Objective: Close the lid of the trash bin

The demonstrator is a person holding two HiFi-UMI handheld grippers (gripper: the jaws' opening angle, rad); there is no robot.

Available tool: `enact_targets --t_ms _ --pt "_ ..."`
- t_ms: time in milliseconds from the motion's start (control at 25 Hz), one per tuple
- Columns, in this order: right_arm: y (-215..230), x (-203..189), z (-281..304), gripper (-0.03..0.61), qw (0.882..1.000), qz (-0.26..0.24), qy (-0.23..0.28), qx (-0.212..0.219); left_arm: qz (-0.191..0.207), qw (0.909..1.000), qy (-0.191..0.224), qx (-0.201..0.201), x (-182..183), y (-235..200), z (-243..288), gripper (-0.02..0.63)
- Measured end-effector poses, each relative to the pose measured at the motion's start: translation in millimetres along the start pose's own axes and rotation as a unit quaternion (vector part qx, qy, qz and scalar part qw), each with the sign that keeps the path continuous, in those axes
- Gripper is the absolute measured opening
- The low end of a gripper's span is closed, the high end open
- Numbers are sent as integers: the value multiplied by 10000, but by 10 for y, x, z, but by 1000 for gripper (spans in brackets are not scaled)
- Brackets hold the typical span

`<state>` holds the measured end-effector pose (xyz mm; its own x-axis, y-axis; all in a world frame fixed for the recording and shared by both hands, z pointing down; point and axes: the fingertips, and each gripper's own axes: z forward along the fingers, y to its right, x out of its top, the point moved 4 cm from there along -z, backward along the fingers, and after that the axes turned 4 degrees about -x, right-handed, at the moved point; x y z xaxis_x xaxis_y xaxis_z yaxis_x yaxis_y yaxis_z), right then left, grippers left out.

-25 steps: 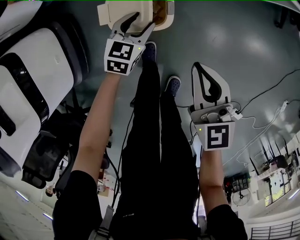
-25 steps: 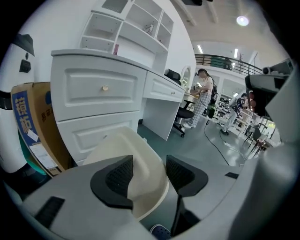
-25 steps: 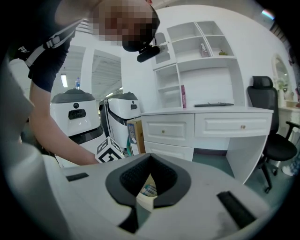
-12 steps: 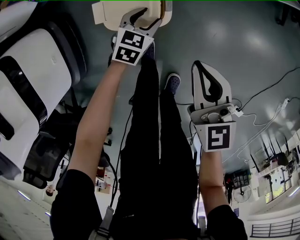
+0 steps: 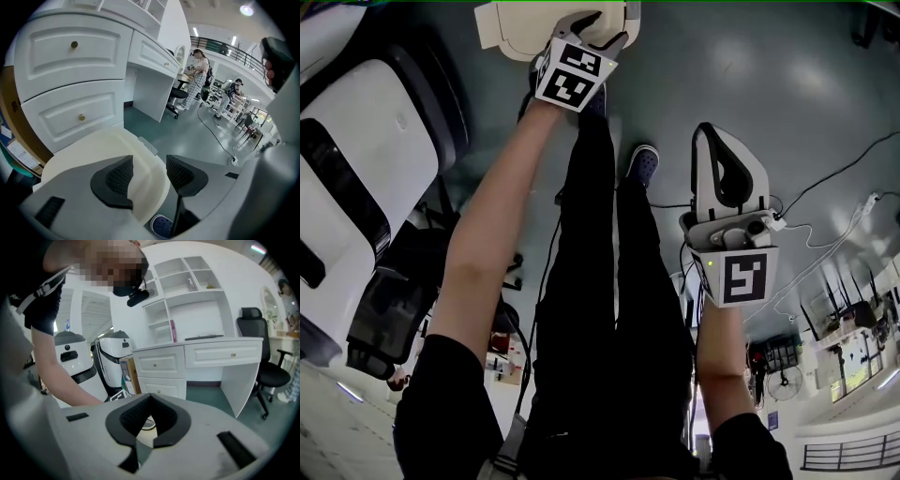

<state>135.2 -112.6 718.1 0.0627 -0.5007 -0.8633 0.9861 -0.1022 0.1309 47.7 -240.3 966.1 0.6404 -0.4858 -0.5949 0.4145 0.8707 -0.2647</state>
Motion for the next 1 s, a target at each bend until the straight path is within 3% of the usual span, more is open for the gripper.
enact_targets --t_ms 120,560,720,1000 --pt "1 -20 24 5 9999 -121 -42 -12 -71 9999 -84 -61 -47 -11 83 229" --pt "33 -76 76 6 9975 711 37 -24 156 9993 -335 -45 -105 -58 211 209" --pt "43 -92 68 6 9975 711 32 -24 -175 9993 -327 -107 -125 -100 238 187" --pt "86 -106 4 6 9977 680 -4 -77 -326 9993 -145 -71 -102 -121 205 179"
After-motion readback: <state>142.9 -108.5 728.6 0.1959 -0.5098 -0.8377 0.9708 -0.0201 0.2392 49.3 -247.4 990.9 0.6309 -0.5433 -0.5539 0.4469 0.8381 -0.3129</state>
